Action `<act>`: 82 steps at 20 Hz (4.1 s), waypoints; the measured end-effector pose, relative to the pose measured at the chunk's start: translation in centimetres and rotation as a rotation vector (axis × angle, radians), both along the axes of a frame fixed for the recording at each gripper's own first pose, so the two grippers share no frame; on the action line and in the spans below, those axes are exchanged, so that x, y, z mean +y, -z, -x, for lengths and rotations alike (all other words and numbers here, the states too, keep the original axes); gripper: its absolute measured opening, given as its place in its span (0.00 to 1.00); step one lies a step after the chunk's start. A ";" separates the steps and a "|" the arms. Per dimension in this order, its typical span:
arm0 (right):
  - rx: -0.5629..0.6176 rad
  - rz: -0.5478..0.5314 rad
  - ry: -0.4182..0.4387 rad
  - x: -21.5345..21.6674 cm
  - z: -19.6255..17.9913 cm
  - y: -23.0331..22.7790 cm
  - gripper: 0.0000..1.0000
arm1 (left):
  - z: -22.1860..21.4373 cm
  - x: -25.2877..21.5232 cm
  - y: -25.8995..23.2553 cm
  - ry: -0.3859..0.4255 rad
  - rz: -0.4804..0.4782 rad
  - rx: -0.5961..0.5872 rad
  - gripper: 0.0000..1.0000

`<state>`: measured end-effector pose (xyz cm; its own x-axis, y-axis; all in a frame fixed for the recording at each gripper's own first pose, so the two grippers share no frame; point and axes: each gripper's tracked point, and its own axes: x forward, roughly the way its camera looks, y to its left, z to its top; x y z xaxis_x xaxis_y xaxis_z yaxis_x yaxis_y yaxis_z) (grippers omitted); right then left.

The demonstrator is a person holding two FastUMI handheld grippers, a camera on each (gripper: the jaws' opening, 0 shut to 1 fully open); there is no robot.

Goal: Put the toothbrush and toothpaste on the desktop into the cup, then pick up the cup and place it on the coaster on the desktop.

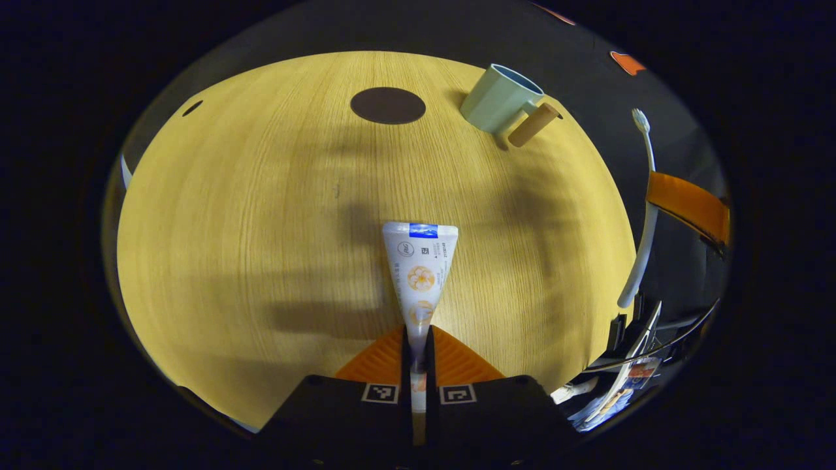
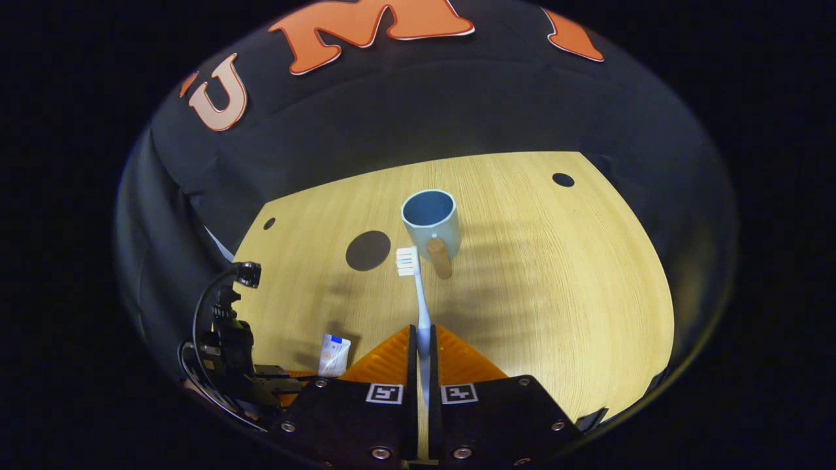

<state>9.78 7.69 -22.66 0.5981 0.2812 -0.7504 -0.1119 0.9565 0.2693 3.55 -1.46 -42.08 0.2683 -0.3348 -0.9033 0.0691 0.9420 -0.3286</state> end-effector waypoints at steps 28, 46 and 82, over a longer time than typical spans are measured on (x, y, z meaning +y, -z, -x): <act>-0.871 -0.180 -0.085 3.3 -21.3 -6.9 0.07 | -3.5 0.2 0.4 -0.079 -0.022 -0.091 0.08; -0.552 -0.073 0.019 -1.7 -19.4 2.5 0.35 | -21.2 -0.8 -5.4 -0.023 -0.039 -0.579 0.07; -0.454 -0.067 -0.099 -5.3 -10.1 5.7 0.99 | -42.0 -12.2 -12.3 -0.110 0.146 -1.242 0.07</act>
